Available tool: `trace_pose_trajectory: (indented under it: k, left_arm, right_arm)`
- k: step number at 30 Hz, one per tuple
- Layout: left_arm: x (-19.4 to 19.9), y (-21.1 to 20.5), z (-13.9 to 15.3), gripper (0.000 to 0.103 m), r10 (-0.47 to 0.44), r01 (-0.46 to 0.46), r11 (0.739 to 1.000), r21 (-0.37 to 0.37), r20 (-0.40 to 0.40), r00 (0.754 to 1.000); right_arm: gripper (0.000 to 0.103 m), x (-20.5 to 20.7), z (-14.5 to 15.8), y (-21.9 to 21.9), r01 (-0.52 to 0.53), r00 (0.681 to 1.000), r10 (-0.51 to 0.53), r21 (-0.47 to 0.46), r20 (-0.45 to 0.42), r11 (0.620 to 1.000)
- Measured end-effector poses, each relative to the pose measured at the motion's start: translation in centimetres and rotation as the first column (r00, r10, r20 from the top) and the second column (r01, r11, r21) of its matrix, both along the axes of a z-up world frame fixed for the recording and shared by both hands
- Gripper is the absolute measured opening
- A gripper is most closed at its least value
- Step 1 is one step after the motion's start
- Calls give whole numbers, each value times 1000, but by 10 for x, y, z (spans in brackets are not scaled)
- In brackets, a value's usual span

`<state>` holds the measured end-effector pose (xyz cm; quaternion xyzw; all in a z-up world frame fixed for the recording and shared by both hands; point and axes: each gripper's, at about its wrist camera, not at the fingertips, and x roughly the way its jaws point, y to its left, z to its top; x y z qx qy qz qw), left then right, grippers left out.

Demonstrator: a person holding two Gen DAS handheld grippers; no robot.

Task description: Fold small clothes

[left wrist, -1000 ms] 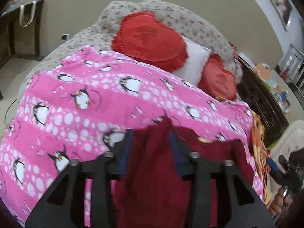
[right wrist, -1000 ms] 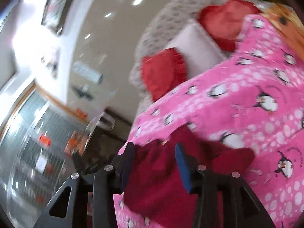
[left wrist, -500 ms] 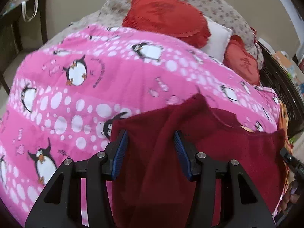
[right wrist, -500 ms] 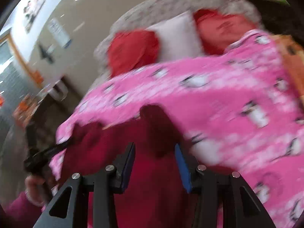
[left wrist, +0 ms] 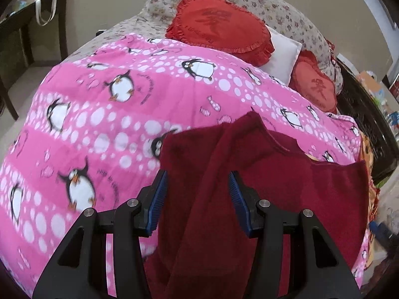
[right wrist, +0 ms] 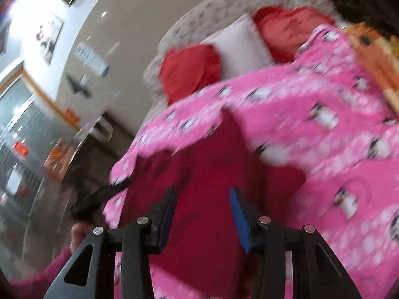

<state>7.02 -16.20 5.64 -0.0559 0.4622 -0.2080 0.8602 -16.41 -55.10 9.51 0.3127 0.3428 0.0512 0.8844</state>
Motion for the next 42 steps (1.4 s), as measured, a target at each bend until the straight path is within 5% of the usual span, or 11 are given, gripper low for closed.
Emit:
trace_pose_trajectory:
  k: [5,9,13,19,22,25,29,35,42]
  left_arm:
    - [-11,8,-19,50,15,-13,998,62,-38,999]
    - [-19,15,-23,50,17,-15,999,45,-57,998]
    - [-26,20,-18,50,8,-5,999,49,-47,999]
    - [-36,32,-22,50,15,-12,1000,29,-84,996]
    - [-41,34,-23,50,8,-5,999,41,-79,997]
    - [-43,35,-22,50,-3,7,999,53,-74,997]
    - [-42,37,-21,50,-20,24,998,50,-77,997]
    - [-44,45,-23,51,-14,16,1000,18,-92,996]
    - [-45,50,-28,54,-5,4,1000,-10,-110,994]
  right_arm:
    - [40,10,-35,15,-14,994,5,-79,-111,997]
    - [33,9,-59,-18,87,989,-71,126,-129,988]
    - [35,8,-32,-8,94,991,-84,99,-100,991]
    - [37,50,0,54,-94,994,96,38,-46,995]
    - [37,87,-21,81,-134,984,126,-54,-128,990]
    - [37,120,-63,81,-84,937,75,-11,-340,996]
    - [37,126,-46,87,-44,964,64,83,-259,996]
    - [40,169,-17,163,-211,955,210,18,-207,977]
    - [40,238,-24,237,-286,941,266,-68,-209,956]
